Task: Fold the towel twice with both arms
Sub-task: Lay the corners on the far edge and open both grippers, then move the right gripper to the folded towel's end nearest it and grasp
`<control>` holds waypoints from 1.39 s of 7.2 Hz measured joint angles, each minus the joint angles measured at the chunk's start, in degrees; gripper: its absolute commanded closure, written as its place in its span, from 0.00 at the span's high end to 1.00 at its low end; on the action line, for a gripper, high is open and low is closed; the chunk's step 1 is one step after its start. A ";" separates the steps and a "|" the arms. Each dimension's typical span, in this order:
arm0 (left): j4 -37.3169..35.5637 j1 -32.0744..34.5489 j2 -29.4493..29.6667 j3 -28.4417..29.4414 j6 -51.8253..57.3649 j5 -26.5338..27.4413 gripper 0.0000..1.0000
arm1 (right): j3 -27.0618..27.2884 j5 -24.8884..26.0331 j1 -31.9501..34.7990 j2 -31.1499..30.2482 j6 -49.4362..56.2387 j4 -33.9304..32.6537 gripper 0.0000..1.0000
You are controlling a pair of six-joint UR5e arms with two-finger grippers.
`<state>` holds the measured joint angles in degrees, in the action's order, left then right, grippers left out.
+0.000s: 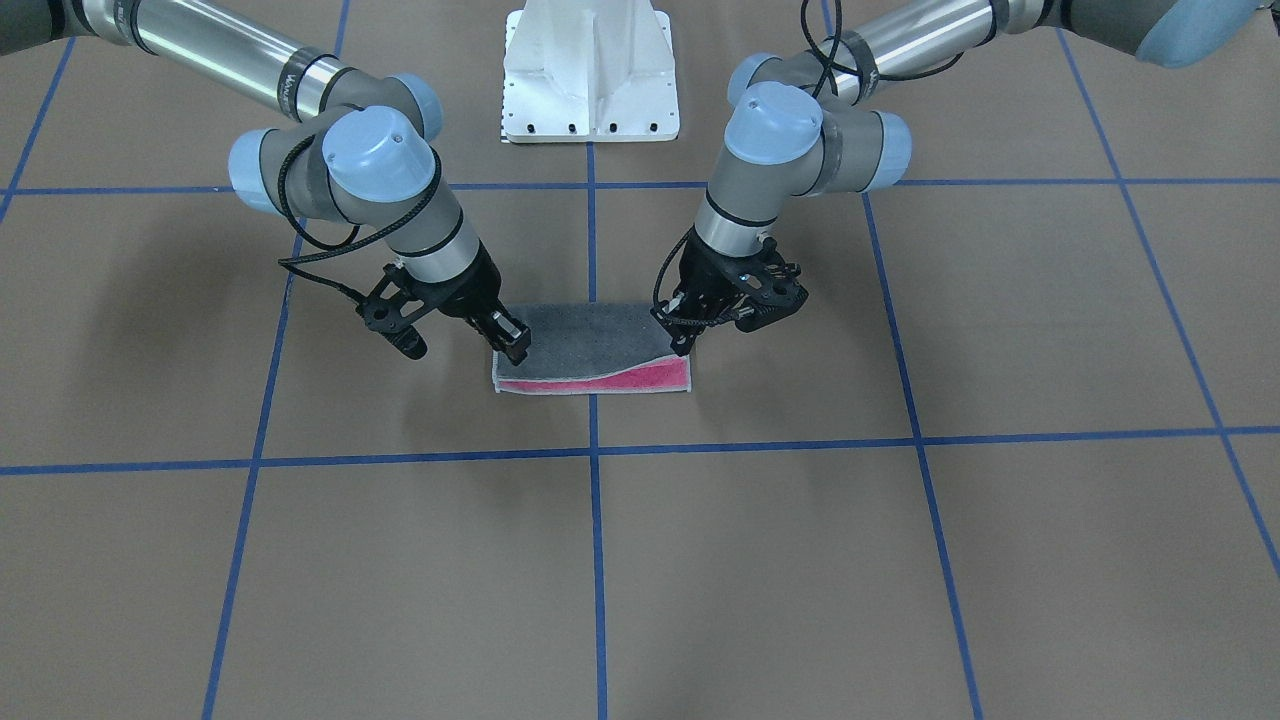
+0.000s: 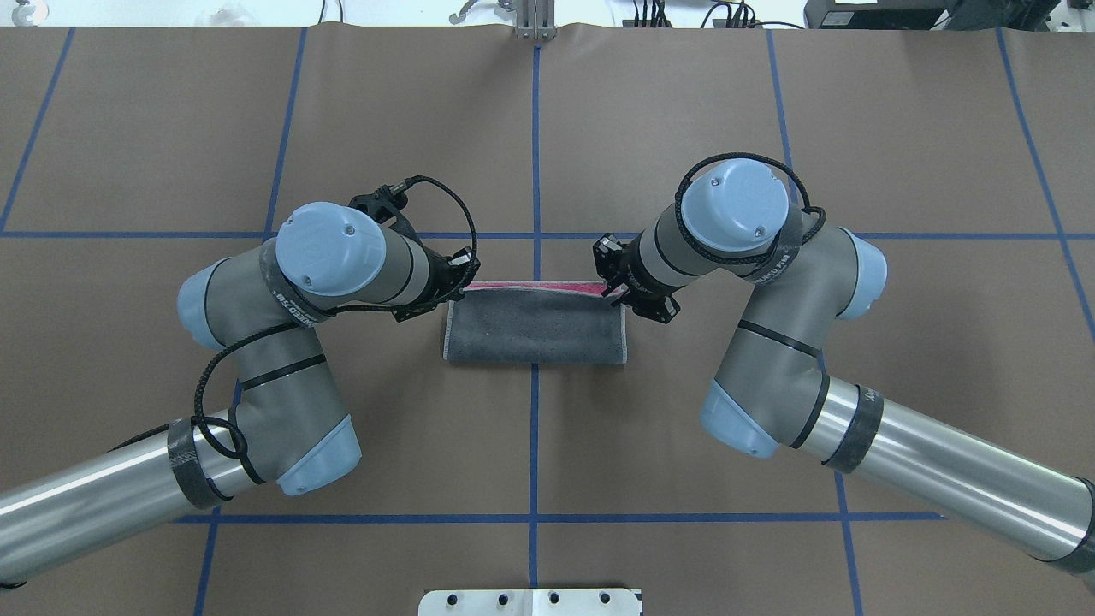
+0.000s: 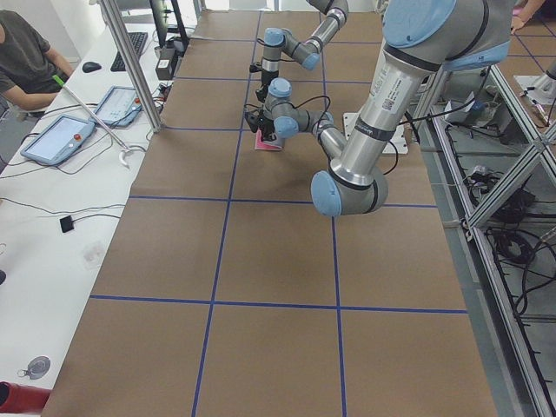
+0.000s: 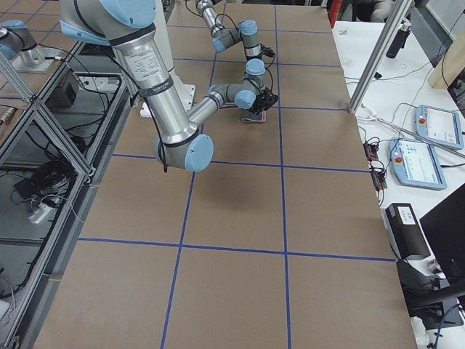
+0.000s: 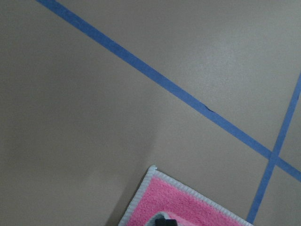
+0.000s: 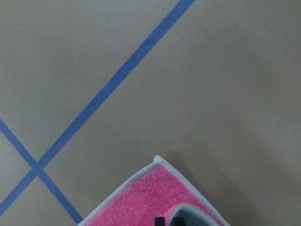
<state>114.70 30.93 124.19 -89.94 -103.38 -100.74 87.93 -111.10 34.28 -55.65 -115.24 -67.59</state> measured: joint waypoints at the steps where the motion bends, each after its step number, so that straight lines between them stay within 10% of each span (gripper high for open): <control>1: 0.00 0.12 0.00 0.04 -0.04 0.00 1.00 | -0.63 -0.01 0.31 0.45 -0.07 0.00 1.00; 7: 1.17 1.76 -0.78 -0.77 -0.36 -1.86 0.99 | 0.27 -0.17 1.21 -0.10 -2.48 2.07 0.98; 10: 1.17 1.67 -1.10 -1.57 -0.60 -3.07 0.99 | 2.49 0.45 -1.45 -3.48 -7.50 4.21 0.73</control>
<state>115.87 32.60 123.10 -91.51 -103.98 -103.81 90.41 -110.65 32.83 -59.13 -122.74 -63.37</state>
